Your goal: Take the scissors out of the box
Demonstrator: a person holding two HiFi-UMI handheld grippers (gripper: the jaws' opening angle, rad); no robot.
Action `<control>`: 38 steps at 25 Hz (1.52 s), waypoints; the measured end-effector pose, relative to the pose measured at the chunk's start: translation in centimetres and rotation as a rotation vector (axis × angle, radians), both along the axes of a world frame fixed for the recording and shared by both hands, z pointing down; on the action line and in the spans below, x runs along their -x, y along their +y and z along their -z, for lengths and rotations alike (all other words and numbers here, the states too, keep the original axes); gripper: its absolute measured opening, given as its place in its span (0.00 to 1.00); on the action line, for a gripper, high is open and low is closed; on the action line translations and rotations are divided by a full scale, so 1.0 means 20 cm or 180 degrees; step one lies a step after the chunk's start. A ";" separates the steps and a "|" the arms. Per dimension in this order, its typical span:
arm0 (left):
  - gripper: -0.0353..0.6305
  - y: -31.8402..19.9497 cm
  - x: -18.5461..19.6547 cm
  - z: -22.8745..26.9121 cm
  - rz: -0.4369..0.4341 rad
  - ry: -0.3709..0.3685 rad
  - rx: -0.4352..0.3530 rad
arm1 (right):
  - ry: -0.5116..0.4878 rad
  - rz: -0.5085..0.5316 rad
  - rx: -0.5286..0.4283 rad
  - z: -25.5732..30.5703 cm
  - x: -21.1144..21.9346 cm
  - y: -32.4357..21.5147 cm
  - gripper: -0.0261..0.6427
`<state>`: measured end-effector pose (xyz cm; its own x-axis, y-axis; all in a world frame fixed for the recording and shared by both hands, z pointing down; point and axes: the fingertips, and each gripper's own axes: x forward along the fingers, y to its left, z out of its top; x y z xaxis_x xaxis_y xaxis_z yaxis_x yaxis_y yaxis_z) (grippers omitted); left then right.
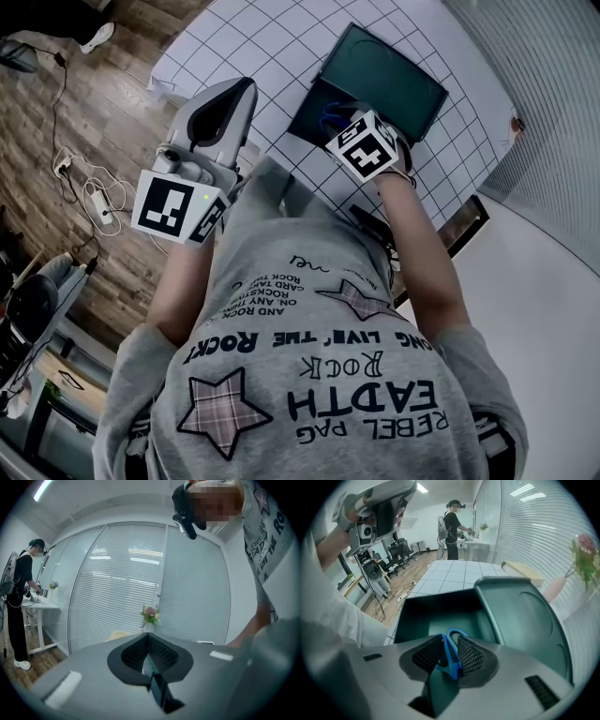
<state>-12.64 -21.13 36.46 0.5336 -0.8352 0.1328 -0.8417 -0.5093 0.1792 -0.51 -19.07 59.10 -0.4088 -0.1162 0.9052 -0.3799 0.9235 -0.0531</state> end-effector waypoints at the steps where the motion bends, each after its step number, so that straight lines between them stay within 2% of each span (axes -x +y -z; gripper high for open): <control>1: 0.06 0.00 0.00 0.00 0.0002 0.0000 0.0003 | 0.0034 0.0023 0.0018 0.00 0.00 0.00 0.19; 5: 0.06 0.00 0.00 0.00 0.0011 0.0000 0.0003 | 0.0033 0.0149 0.0161 -0.02 0.03 0.05 0.19; 9: 0.06 0.00 0.01 0.00 0.0006 -0.0004 0.0006 | 0.0098 0.0357 0.0101 -0.04 0.04 0.07 0.21; 14: 0.06 -0.01 0.01 -0.01 -0.0002 -0.0002 0.0019 | 0.0104 0.0250 0.0007 -0.04 0.03 0.05 0.18; 19: 0.06 -0.01 -0.01 0.00 -0.0015 -0.0017 0.0014 | 0.0124 0.0354 0.0083 -0.04 0.04 0.06 0.18; 31: 0.06 0.00 -0.02 0.01 -0.0026 -0.0043 0.0011 | -0.0006 0.0294 -0.0070 -0.02 0.03 0.03 0.17; 38: 0.06 0.01 -0.02 0.03 0.0008 -0.0060 -0.0017 | -0.0208 0.0196 -0.0187 0.09 0.03 -0.01 0.16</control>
